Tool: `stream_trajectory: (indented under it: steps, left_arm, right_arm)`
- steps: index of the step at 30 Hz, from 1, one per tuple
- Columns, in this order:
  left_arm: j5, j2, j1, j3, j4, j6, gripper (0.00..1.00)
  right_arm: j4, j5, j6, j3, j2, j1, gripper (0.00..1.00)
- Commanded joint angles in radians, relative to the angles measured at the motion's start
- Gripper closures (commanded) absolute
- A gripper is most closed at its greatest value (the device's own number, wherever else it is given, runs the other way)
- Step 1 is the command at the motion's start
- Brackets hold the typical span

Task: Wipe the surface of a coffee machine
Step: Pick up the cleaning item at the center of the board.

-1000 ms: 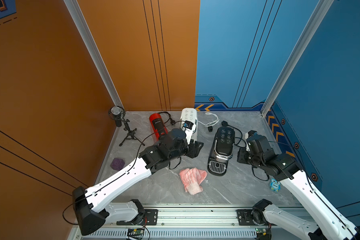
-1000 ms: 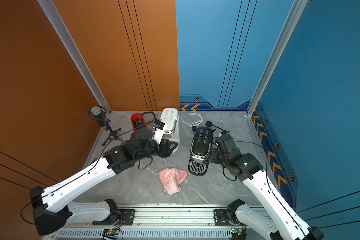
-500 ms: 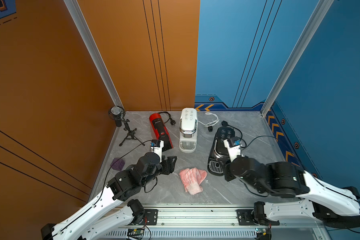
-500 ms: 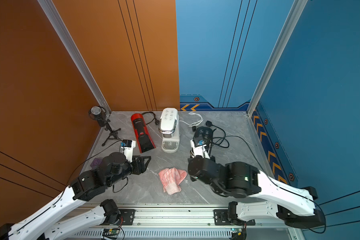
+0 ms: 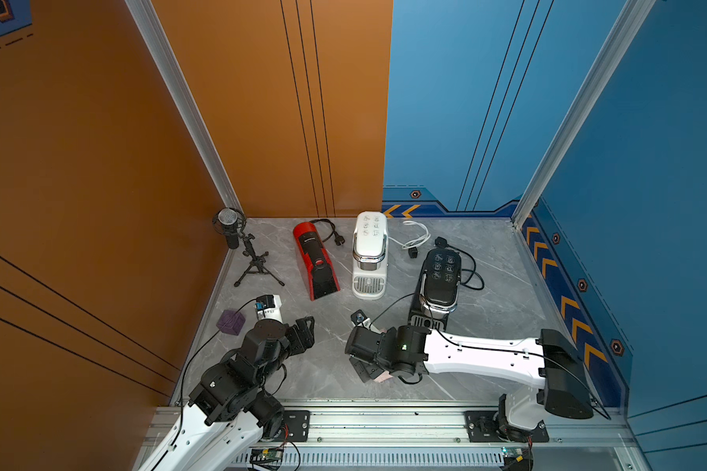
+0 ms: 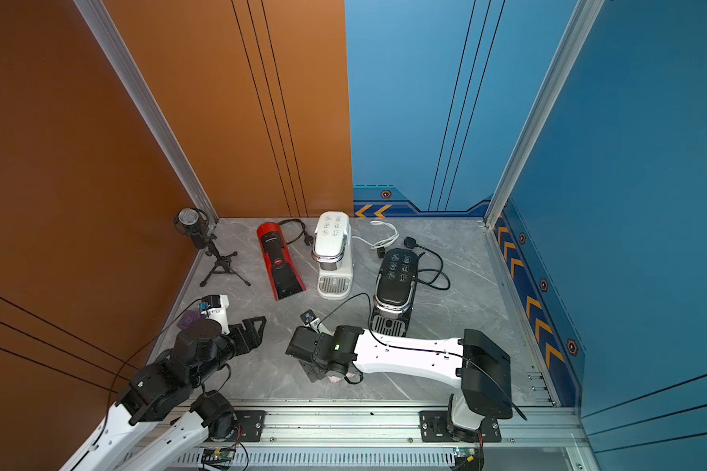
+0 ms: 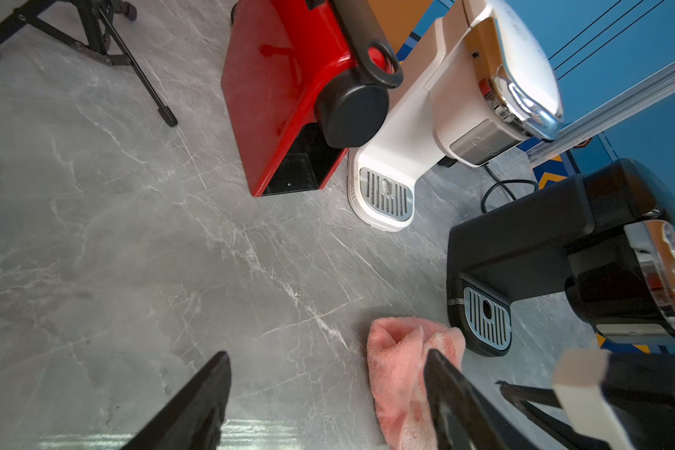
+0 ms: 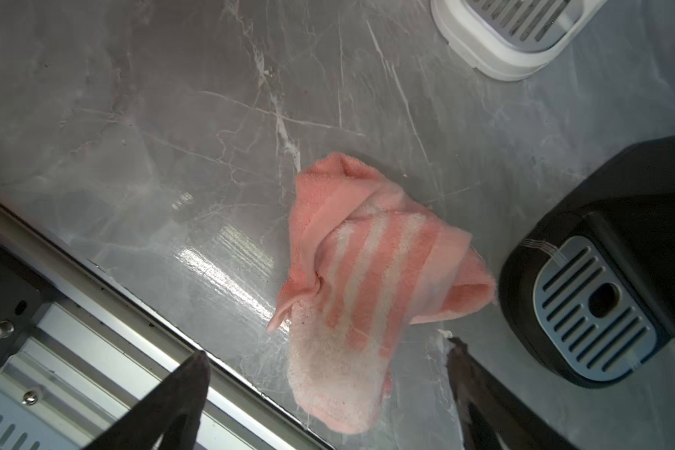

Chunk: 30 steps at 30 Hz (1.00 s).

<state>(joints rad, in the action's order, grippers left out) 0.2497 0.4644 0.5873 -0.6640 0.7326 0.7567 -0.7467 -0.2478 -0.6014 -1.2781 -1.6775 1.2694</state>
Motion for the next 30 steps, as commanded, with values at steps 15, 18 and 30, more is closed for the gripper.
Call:
stream_trajectory:
  steps: [15, 18, 30]
  left_arm:
    - [-0.125, 0.090, -0.075, -0.030, 0.016, -0.045, 0.18]
    - [-0.129, 0.119, -0.079, -0.042, 0.011, -0.045, 0.19]
    - [-0.204, 0.329, -0.080, -0.245, -0.036, -0.086, 0.20]
  right_arm:
    - [0.242, 0.263, 0.158, 0.184, -0.202, -0.227, 0.16]
    - [0.270, 0.289, 0.157, 0.220, -0.196, -0.237, 0.42]
    - [0.012, 0.105, 0.150, -0.010, 0.039, -0.137, 1.00]
